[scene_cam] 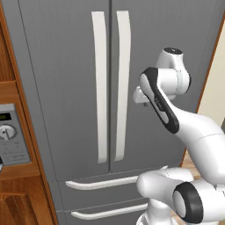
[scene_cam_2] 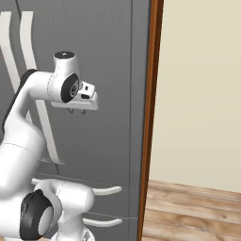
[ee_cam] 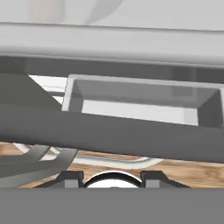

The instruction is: Gather the onion and eggplant from the fridge and place them on a tray on the dining counter. Then gather the fish and chicken drumstick from the fridge and place them on the other tray.

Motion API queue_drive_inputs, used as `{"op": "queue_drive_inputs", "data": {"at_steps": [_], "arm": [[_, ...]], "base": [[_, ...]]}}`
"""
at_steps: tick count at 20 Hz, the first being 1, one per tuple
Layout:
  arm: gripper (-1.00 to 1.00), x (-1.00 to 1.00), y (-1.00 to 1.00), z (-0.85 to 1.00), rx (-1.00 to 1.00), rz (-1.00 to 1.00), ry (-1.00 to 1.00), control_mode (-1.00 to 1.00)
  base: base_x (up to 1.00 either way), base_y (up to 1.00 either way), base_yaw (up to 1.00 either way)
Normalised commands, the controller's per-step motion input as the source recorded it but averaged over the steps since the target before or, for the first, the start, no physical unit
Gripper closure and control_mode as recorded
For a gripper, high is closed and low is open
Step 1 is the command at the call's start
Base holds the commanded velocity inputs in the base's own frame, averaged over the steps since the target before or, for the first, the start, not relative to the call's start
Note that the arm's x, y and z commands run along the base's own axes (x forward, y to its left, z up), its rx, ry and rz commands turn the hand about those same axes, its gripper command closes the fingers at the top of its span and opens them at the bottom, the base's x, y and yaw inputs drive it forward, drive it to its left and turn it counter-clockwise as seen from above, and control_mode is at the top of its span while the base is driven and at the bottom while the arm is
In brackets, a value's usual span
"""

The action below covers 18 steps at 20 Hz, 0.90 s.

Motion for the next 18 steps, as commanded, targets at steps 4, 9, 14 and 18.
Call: {"op": "queue_drive_inputs", "data": {"at_steps": [4, 9, 14, 18], "arm": [[-1.0, -0.22, 0.0, -0.02, 0.0, 0.0, 0.0, -1.0], [-1.0, -0.58, 0.0, -0.22, 0.0, 0.0, 0.0, -1.0], [-1.0, -0.7, 0.0, -0.33, 0.0, 0.0, 0.0, -1.0], [-1.0, -0.66, 0.0, -0.51, 0.0, 0.0, 0.0, -1.0]], "base": [[0.0, 0.0, 0.0], [0.0, 0.0, 0.0], [0.0, 0.0, 0.0], [0.0, 0.0, 0.0]]}}
